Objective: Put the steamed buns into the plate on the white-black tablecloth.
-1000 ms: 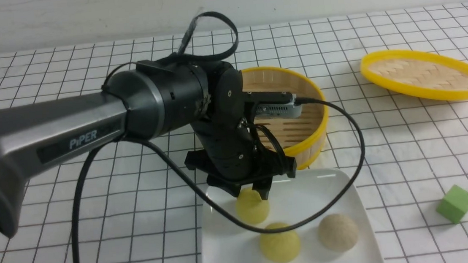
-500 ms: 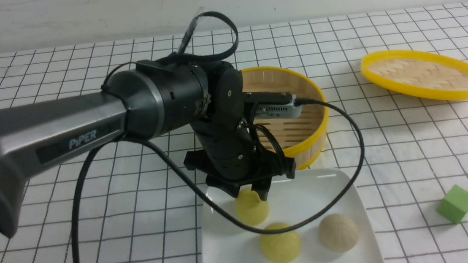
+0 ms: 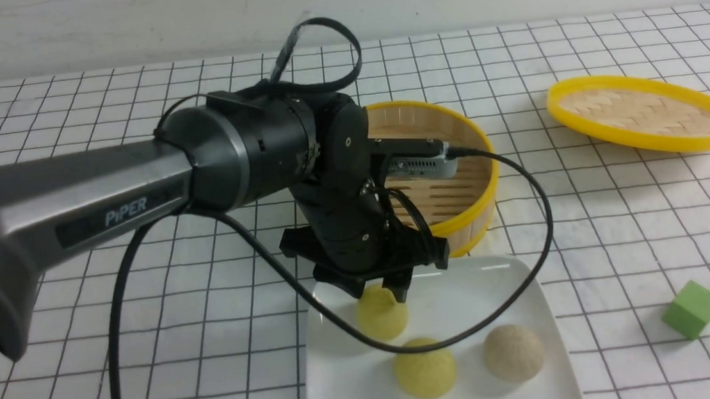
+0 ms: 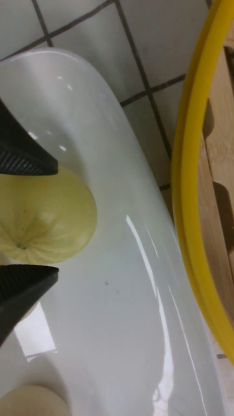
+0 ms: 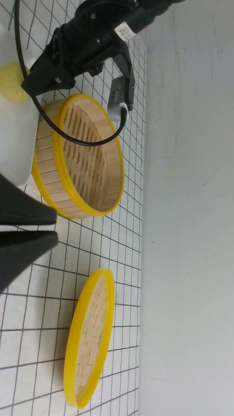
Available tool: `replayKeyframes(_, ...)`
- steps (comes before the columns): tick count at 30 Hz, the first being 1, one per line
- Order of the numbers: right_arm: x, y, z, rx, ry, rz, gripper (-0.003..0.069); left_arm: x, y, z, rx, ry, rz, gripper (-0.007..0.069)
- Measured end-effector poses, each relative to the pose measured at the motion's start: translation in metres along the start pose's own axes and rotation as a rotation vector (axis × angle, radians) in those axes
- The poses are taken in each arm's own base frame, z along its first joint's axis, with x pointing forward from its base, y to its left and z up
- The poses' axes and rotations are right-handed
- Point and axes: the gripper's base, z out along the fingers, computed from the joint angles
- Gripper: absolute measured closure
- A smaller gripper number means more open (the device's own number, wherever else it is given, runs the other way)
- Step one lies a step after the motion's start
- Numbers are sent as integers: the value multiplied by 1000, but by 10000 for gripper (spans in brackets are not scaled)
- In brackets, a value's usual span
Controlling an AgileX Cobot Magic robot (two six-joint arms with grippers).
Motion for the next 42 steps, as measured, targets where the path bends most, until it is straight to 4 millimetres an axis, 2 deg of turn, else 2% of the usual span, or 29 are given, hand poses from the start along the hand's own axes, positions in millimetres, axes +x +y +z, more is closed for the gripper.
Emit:
replayKeyframes(4,1,0,0,-1,7,6,602,-5,-1,-9,0,-32,-38,276)
replayKeyframes(10,6,2,1,-31,28,84,594,-18,-2,-60,-28,-163,-43,473)
replayKeyframes(11,7,2,1,-31,27,84,593,-18,-2,-62,-31,-165,-43,485)
replayKeyframes(13,16,1,2,-13,30,85,589,-17,0,-70,-43,-171,-36,561)
replayKeyframes(16,31,-4,5,50,25,88,585,-15,1,-71,-57,-155,-33,617)
replayKeyframes(20,60,-14,12,185,63,118,580,-14,2,-71,-70,-140,-24,622)
replayKeyframes(28,100,-28,18,355,147,183,568,-13,3,-77,-81,-153,-4,622)
replayKeyframes(32,104,-29,17,382,177,194,562,-12,3,-88,-79,-177,3,622)
replayKeyframes(33,105,-29,16,383,186,201,559,-10,4,-100,-76,-199,8,622)
replayKeyframes(36,105,-29,16,384,189,202,558,-6,5,-115,-81,-219,18,622)
replayKeyframes(40,105,-29,16,384,192,203,551,12,13,-165,-113,-268,44,622)
replayKeyframes(42,105,-29,16,384,192,203,550,16,15,-173,-124,-274,47,622)
